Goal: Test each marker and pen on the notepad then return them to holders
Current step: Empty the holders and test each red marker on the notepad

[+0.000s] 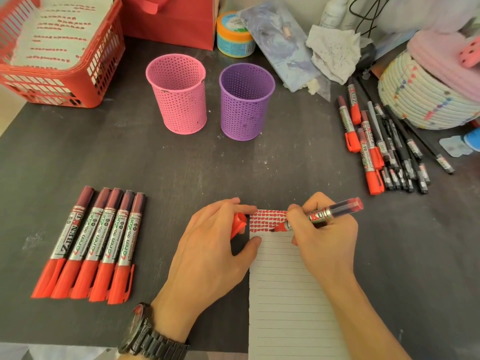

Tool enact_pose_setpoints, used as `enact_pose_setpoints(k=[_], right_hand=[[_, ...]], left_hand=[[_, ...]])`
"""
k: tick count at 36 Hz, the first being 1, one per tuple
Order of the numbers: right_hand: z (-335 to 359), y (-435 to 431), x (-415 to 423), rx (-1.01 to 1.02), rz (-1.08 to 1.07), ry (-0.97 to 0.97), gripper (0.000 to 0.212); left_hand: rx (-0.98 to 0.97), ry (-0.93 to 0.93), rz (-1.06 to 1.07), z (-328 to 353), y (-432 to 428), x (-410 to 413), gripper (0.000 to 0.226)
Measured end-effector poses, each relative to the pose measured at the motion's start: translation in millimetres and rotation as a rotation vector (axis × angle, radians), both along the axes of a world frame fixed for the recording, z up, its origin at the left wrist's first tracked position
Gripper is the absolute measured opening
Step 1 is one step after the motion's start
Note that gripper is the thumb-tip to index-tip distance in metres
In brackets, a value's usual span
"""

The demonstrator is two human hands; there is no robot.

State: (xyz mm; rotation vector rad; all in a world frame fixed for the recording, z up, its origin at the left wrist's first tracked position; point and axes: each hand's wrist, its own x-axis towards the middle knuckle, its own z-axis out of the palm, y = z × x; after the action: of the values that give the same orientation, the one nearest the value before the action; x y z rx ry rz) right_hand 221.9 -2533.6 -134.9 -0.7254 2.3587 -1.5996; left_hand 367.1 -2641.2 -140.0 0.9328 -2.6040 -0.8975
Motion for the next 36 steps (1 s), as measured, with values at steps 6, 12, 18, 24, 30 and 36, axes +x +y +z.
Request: enact_pose_setpoints(k=[6,12,18,24,30,36], right_hand=[[7,1,-3,-0.145,-0.046,-0.121,0.032],[14,2,-5,-0.239,-0.061,-0.207,0.039],[32,6,-9,-0.304,-0.01,-0.392,0.039],[49,34,-3,-0.511,0.059,-0.645,0.031],[47,74,16,-0.53,0.118,-0.821,0.041],[37,92,35,-0.507,-0.017,-0.889,0.03]], left_hand=[[-0.005,0.016,-0.01,1,0,1,0.05],[0.0,0.015,-0.025,3,0,2,0.048],[-0.018,0.004,-0.054,3,0,2,0.05],[0.002,0.073,-0.043,7,2,7,0.042],[0.104,0.232,0.039,11,10,18,0.032],[0.297,0.313,0.035,14,34,40,0.028]])
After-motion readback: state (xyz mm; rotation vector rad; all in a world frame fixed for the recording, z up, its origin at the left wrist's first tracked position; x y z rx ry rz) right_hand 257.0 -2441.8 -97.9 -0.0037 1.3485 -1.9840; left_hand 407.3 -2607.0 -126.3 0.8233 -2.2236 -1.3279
